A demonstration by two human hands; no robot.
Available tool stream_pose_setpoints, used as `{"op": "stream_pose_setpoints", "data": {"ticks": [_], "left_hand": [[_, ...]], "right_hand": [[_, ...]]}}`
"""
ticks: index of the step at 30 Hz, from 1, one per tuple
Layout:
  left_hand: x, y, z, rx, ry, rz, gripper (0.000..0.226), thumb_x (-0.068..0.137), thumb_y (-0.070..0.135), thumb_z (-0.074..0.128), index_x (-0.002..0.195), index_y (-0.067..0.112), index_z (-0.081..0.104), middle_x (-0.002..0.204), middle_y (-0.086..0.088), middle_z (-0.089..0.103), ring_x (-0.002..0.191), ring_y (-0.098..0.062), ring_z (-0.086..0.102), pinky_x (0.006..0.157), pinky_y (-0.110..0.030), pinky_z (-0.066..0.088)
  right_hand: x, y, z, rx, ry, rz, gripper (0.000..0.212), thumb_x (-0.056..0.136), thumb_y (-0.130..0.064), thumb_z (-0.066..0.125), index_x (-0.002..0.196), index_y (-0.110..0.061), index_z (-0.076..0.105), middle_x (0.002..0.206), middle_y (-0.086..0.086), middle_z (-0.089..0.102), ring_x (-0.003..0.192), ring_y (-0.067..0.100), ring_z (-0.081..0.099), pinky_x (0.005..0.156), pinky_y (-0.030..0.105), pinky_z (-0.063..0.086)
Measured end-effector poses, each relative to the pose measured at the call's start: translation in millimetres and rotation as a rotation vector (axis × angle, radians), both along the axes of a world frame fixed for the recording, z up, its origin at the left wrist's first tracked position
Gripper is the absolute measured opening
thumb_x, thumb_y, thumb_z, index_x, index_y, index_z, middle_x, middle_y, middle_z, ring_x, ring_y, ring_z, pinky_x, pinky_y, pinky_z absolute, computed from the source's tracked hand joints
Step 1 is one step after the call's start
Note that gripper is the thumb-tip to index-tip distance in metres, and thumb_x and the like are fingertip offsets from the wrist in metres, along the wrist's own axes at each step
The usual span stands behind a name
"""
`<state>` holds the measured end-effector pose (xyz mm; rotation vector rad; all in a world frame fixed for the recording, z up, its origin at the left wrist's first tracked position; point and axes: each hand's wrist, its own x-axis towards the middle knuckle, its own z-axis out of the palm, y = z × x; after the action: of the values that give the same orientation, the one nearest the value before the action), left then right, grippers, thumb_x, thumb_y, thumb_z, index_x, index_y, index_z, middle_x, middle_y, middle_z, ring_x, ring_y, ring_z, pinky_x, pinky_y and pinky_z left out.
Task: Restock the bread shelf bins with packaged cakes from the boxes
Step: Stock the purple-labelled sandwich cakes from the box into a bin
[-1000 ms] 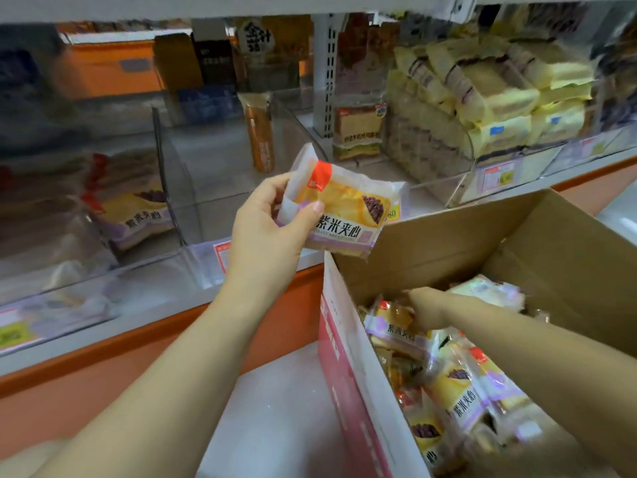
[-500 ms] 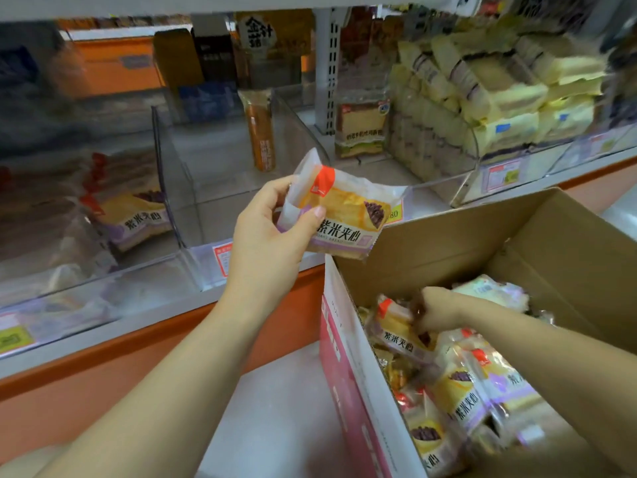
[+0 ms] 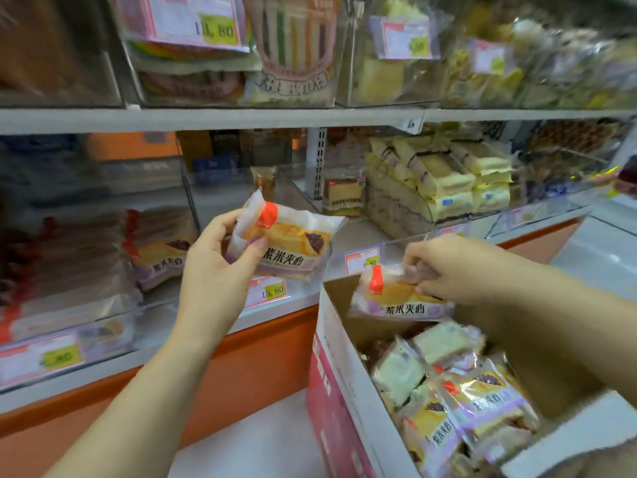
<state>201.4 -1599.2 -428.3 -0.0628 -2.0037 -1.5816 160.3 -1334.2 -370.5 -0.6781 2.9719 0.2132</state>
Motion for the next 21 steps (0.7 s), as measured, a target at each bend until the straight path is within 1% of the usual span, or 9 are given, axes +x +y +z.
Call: {"op": "stream_pose_setpoints", "data": {"ticks": [2,4,8,10,12,14,17,19,21], "left_hand": [[12,-19,6,-0.02,0.026,0.045,0.029,0.088,0.012,0.065,0.108,0.033,0.059,0.098,0.021,0.064,0.091,0.006,0.06,0.076,-0.012,0.05],[20,-36,10,-0.041,0.041,0.103,0.03,0.088,0.012,0.065,0.108,0.034,0.058,0.096,0.024,0.062,0.09,0.008,0.059,0.075,-0.012,0.049],[41,-74,17,-0.047,0.068,0.24,0.029,0.089,0.013,0.065,0.107,0.034,0.057,0.094,0.023,0.061,0.087,0.009,0.059,0.076,-0.021,0.052],[47,-93,20,-0.041,0.075,0.315,0.028,0.089,0.009,0.063,0.108,0.029,0.056,0.096,0.017,0.06,0.082,0.016,0.055,0.069,-0.006,0.046],[48,-113,22,-0.038,0.072,0.42,0.027,0.09,0.01,0.062,0.11,0.027,0.057,0.101,0.007,0.061,0.081,0.01,0.055,0.067,0.0,0.037],[47,-134,23,-0.01,0.064,0.505,0.027,0.089,0.012,0.063,0.111,0.027,0.057,0.103,0.006,0.061,0.089,-0.003,0.055,0.071,-0.006,0.037],[49,-158,22,0.019,0.04,0.59,0.028,0.09,0.014,0.063,0.116,0.023,0.058,0.106,0.006,0.061,0.099,-0.01,0.057,0.079,-0.017,0.042],[53,-167,19,-0.009,0.027,0.642,0.029,0.09,0.016,0.063,0.118,0.021,0.058,0.11,0.003,0.062,0.103,-0.014,0.057,0.084,-0.025,0.045],[57,-173,16,-0.109,0.001,0.715,0.03,0.09,0.016,0.062,0.119,0.019,0.058,0.113,0.0,0.06,0.102,-0.015,0.054,0.083,-0.027,0.04]], "right_hand": [[12,-13,28,-0.09,0.007,0.052,0.019,0.085,-0.029,0.065,0.097,-0.034,0.051,0.078,-0.017,0.05,0.073,0.002,0.049,0.06,0.021,0.04],[20,-29,46,-0.208,-0.002,0.113,0.021,0.084,-0.026,0.068,0.096,-0.034,0.053,0.081,-0.017,0.056,0.075,-0.002,0.053,0.061,0.015,0.042],[25,-88,50,-0.504,-0.027,0.251,0.02,0.083,-0.015,0.069,0.098,-0.026,0.059,0.093,-0.012,0.064,0.087,0.003,0.06,0.075,0.023,0.05],[21,-122,44,-0.634,-0.005,0.311,0.02,0.084,-0.013,0.068,0.099,-0.023,0.06,0.096,-0.011,0.064,0.089,0.004,0.059,0.074,0.02,0.049],[12,-155,37,-0.716,0.007,0.359,0.021,0.085,-0.014,0.067,0.1,-0.025,0.058,0.1,-0.011,0.063,0.091,0.003,0.057,0.073,0.013,0.047],[1,-186,28,-0.736,0.005,0.388,0.022,0.088,-0.015,0.065,0.105,-0.025,0.058,0.102,-0.011,0.061,0.093,0.002,0.055,0.073,0.011,0.047],[-14,-225,12,-0.71,-0.028,0.394,0.023,0.089,-0.013,0.062,0.111,-0.02,0.059,0.102,-0.01,0.058,0.093,0.003,0.054,0.067,0.008,0.048],[-24,-245,1,-0.666,-0.026,0.397,0.024,0.089,-0.012,0.062,0.112,-0.018,0.059,0.102,-0.007,0.059,0.096,0.009,0.057,0.071,0.013,0.049],[-32,-262,-6,-0.588,0.014,0.405,0.027,0.087,-0.011,0.062,0.113,-0.015,0.061,0.106,0.002,0.064,0.1,0.019,0.06,0.078,0.025,0.05]]}}
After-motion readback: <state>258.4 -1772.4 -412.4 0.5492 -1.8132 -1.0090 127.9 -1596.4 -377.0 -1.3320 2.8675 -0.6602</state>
